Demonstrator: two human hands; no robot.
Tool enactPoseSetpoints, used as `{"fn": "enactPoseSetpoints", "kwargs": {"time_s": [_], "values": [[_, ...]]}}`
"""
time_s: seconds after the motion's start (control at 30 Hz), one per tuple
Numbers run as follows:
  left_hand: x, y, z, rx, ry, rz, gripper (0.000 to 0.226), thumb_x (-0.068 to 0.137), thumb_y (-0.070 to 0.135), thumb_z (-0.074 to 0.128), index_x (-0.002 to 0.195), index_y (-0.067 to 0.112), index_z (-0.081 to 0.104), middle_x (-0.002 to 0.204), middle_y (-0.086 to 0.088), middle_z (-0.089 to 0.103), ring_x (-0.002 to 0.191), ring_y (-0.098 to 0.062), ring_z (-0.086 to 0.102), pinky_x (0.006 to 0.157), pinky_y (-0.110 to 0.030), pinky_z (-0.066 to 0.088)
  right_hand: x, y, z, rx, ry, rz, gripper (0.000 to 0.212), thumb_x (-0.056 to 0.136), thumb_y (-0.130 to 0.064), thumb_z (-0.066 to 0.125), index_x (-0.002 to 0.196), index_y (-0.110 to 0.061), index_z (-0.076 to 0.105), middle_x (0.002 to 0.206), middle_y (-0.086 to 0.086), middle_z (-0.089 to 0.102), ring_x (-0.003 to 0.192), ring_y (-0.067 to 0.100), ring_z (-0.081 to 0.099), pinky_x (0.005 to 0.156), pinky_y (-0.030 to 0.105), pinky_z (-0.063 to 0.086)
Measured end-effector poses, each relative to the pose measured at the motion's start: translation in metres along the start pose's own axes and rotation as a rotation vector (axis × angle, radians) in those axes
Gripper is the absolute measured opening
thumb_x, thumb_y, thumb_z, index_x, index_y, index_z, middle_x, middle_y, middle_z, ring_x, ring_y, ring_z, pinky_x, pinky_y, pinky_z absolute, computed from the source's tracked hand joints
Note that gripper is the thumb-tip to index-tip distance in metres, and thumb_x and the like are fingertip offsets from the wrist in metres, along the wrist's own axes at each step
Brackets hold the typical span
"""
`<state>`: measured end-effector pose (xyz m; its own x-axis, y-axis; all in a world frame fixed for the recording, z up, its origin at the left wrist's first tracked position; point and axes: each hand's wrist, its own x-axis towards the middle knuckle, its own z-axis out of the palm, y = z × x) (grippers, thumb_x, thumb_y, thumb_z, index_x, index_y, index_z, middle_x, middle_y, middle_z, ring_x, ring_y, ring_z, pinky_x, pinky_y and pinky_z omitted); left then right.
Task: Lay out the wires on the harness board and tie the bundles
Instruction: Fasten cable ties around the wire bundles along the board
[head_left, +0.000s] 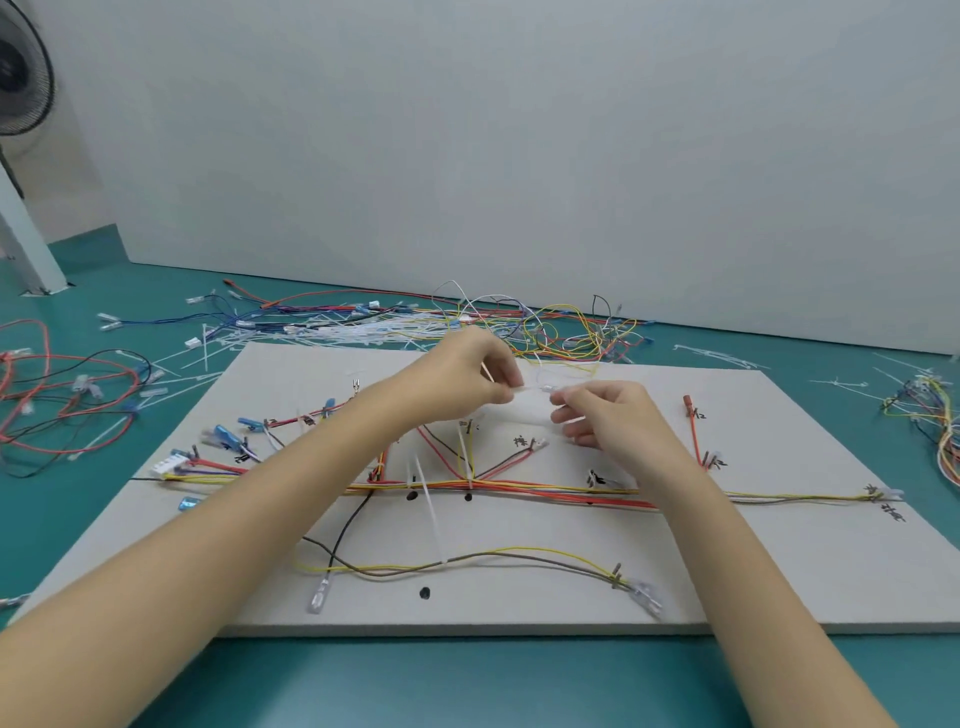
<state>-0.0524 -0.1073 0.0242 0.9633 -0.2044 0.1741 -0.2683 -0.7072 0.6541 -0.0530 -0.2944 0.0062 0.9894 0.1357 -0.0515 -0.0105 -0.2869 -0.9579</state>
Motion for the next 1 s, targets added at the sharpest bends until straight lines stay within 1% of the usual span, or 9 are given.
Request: {"fn": "enactPoseSetpoints", "kwargs": {"time_s": [0.1, 0.17, 0.33, 0.43, 0.53, 0.67, 0.83, 0.93, 1.0], "values": [[-0.002, -0.007, 0.001, -0.093, -0.001, -0.03, 0.012, 0.081, 0.004, 0.075, 0.084, 0.016, 0.074, 0.087, -0.005, 0.074, 0.072, -0.01, 0.066, 0.071, -0.023, 0.054, -0.002, 0.002, 0.005, 0.092, -0.008, -0.017, 0.017, 0.094, -0.017, 0.059, 0.087, -0.007, 0.071, 0.075, 0.004, 0.072, 0.06, 0.012, 0.059, 0.057, 0.022, 0.047], [-0.003, -0.009, 0.003, -0.141, 0.004, -0.039, 0.014, 0.08, 0.004, 0.075, 0.081, 0.018, 0.074, 0.087, -0.008, 0.075, 0.07, -0.008, 0.066, 0.073, -0.024, 0.054, -0.004, 0.002, 0.008, 0.138, -0.025, -0.024, 0.014, 0.093, -0.018, 0.062, 0.086, -0.01, 0.071, 0.075, 0.002, 0.074, 0.061, 0.012, 0.061, 0.057, 0.023, 0.047], [-0.006, -0.011, 0.007, -0.238, -0.034, -0.03, 0.023, 0.079, 0.002, 0.076, 0.077, 0.024, 0.073, 0.084, -0.006, 0.074, 0.07, -0.008, 0.067, 0.076, -0.027, 0.055, -0.005, 0.002, 0.005, 0.193, 0.041, -0.053, 0.007, 0.089, -0.006, 0.065, 0.089, -0.01, 0.07, 0.075, 0.003, 0.072, 0.06, 0.008, 0.063, 0.057, 0.017, 0.048], [-0.007, -0.012, 0.008, -0.279, -0.017, -0.034, 0.023, 0.079, 0.001, 0.076, 0.077, 0.024, 0.073, 0.086, -0.011, 0.075, 0.074, -0.012, 0.067, 0.082, -0.036, 0.056, -0.006, 0.002, 0.002, 0.246, 0.018, -0.055, 0.006, 0.088, -0.003, 0.065, 0.09, -0.005, 0.071, 0.077, 0.007, 0.072, 0.06, 0.008, 0.063, 0.056, 0.015, 0.048], [-0.008, -0.013, 0.009, -0.311, -0.001, -0.052, 0.024, 0.079, 0.001, 0.076, 0.076, 0.024, 0.074, 0.087, -0.014, 0.074, 0.075, -0.012, 0.066, 0.085, -0.041, 0.055, -0.005, 0.002, -0.001, 0.292, -0.023, -0.046, 0.007, 0.086, -0.006, 0.067, 0.091, -0.008, 0.072, 0.08, 0.007, 0.074, 0.066, 0.011, 0.065, 0.06, 0.018, 0.049], [-0.008, -0.016, 0.011, -0.377, 0.0, -0.084, 0.021, 0.08, 0.0, 0.075, 0.078, 0.021, 0.074, 0.082, -0.007, 0.075, 0.072, -0.008, 0.067, 0.08, -0.03, 0.055, -0.004, 0.003, -0.003, 0.324, -0.064, -0.035, 0.008, 0.085, -0.007, 0.07, 0.093, -0.006, 0.072, 0.08, 0.007, 0.075, 0.067, 0.012, 0.067, 0.06, 0.017, 0.051], [-0.008, -0.014, 0.013, -0.396, 0.005, -0.104, 0.019, 0.08, -0.001, 0.074, 0.078, 0.018, 0.073, 0.076, -0.004, 0.072, 0.068, -0.007, 0.065, 0.077, -0.024, 0.054, -0.003, 0.003, -0.001, 0.347, -0.059, -0.039, 0.007, 0.087, -0.01, 0.068, 0.092, -0.006, 0.071, 0.078, 0.008, 0.074, 0.065, 0.013, 0.067, 0.06, 0.018, 0.053], [-0.009, -0.013, 0.014, -0.442, 0.098, -0.108, 0.015, 0.083, -0.002, 0.071, 0.081, 0.013, 0.071, 0.069, 0.001, 0.069, 0.061, -0.004, 0.063, 0.069, -0.016, 0.052, -0.002, 0.003, -0.002, 0.398, -0.039, -0.035, 0.005, 0.088, -0.01, 0.066, 0.09, -0.007, 0.07, 0.083, 0.009, 0.074, 0.071, 0.016, 0.068, 0.065, 0.021, 0.055], [-0.009, -0.013, 0.012, -0.477, 0.199, -0.109, 0.016, 0.085, -0.003, 0.068, 0.082, 0.012, 0.069, 0.071, 0.002, 0.068, 0.057, -0.001, 0.062, 0.064, -0.012, 0.05, -0.002, 0.003, -0.003, 0.435, -0.019, -0.04, 0.005, 0.089, -0.009, 0.065, 0.09, -0.007, 0.07, 0.087, 0.011, 0.074, 0.076, 0.02, 0.069, 0.07, 0.024, 0.056]]}}
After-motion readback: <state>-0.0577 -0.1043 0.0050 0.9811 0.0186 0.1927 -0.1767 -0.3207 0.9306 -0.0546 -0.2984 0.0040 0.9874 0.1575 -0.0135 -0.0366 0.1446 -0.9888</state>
